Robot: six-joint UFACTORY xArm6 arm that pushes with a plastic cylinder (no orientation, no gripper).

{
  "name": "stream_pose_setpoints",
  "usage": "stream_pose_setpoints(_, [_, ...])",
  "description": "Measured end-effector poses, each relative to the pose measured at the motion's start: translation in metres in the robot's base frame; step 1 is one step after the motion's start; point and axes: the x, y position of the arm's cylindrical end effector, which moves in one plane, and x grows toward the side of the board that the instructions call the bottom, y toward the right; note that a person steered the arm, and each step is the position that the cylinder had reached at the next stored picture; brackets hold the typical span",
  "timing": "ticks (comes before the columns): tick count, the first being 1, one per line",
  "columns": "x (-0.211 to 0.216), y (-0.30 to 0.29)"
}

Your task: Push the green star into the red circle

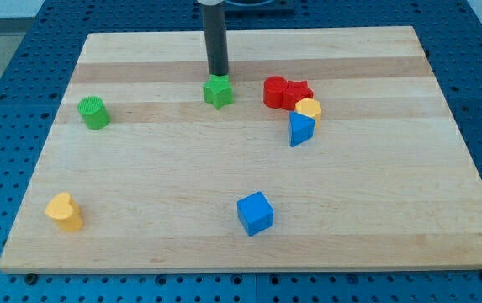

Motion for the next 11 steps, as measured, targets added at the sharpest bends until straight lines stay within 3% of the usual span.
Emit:
stream_pose_setpoints(4, [0.05, -0.036])
stream_pose_setpoints(7, [0.05, 0.011])
stream_pose_setpoints(11, [0.048, 0.018])
